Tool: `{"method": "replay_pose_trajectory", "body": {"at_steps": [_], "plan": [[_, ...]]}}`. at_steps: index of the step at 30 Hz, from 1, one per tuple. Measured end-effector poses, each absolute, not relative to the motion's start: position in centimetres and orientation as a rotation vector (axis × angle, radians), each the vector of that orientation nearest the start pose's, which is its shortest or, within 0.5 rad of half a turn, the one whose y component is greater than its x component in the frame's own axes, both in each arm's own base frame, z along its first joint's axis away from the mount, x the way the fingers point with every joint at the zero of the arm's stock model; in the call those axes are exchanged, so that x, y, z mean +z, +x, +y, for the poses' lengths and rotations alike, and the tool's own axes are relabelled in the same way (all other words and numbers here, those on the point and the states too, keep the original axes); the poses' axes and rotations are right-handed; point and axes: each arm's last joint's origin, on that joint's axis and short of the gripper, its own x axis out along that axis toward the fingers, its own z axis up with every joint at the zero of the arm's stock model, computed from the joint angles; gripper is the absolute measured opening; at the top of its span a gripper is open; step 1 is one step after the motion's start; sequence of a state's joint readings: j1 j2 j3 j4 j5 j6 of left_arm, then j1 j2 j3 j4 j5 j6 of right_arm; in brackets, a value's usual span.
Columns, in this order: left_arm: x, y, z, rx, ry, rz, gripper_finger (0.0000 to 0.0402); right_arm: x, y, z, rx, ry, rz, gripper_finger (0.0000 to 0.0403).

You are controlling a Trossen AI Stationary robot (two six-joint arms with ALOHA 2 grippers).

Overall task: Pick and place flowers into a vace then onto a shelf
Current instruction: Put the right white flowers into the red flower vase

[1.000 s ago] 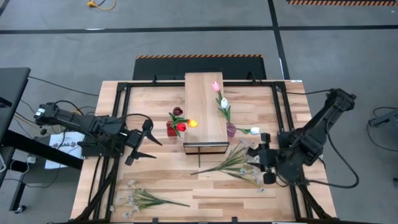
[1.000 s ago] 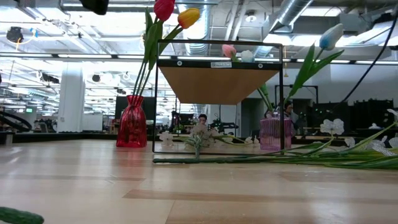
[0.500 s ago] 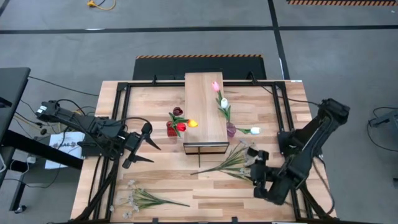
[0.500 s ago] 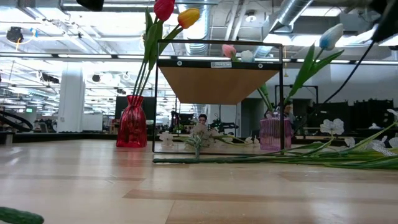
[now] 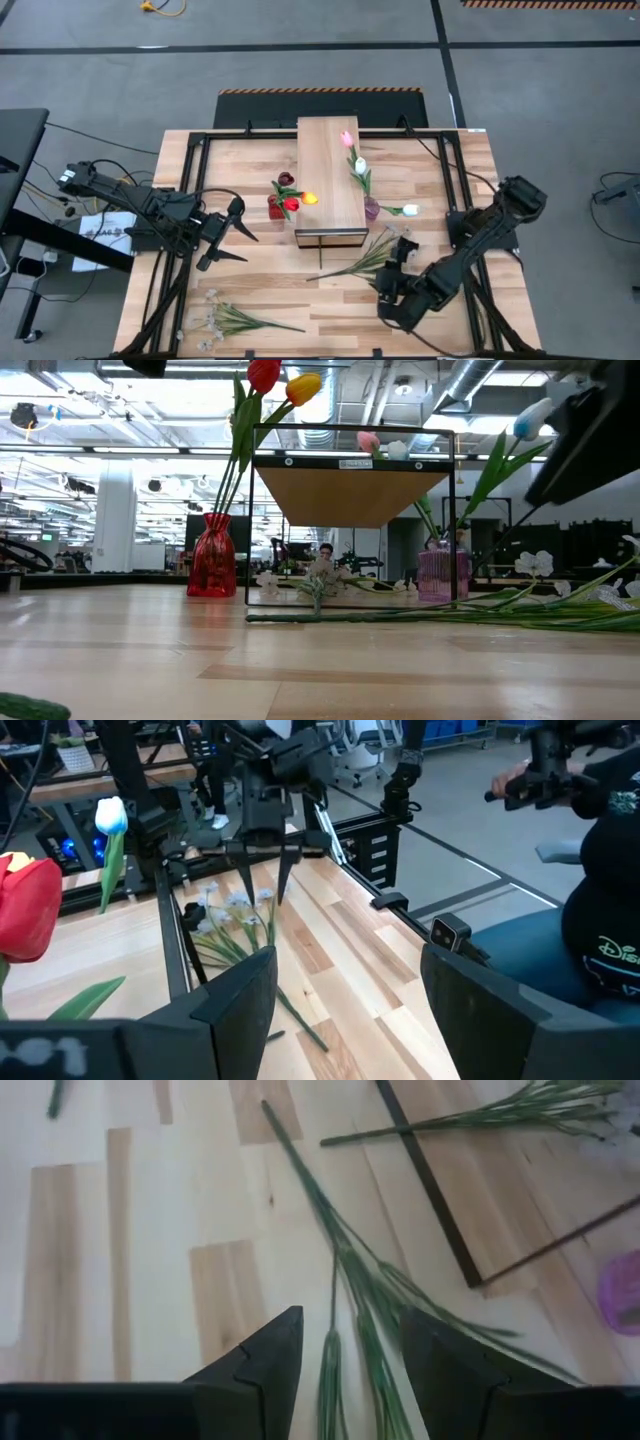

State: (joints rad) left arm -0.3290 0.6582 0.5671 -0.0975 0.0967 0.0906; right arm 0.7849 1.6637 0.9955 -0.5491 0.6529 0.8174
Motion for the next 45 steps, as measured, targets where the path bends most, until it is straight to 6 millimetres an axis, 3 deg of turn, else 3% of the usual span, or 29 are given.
{"method": "replay_pose_trajectory", "body": {"at_steps": [19,28,33,41,45], "plan": [[28.4,14.6,-5.4,-0.461,0.061,0.181,0.0238,11.3,25.5,19.2,-0.355,-0.111,1.013,0.0159],[28.4,14.6,-5.4,-0.460,0.059,0.181,0.0238,11.0,26.0,18.9,-0.356,-0.080,1.021,0.0154],[28.4,14.6,-5.4,-0.459,0.056,0.182,0.0238,11.1,26.0,19.0,-0.323,-0.047,1.050,0.0115],[28.4,14.6,-5.4,-0.459,0.054,0.182,0.0238,11.0,26.0,19.4,-0.281,-0.018,1.076,0.0011],[28.4,14.6,-5.4,-0.458,0.049,0.184,0.0238,11.0,25.8,19.7,-0.272,-0.023,1.074,0.0007]]}}
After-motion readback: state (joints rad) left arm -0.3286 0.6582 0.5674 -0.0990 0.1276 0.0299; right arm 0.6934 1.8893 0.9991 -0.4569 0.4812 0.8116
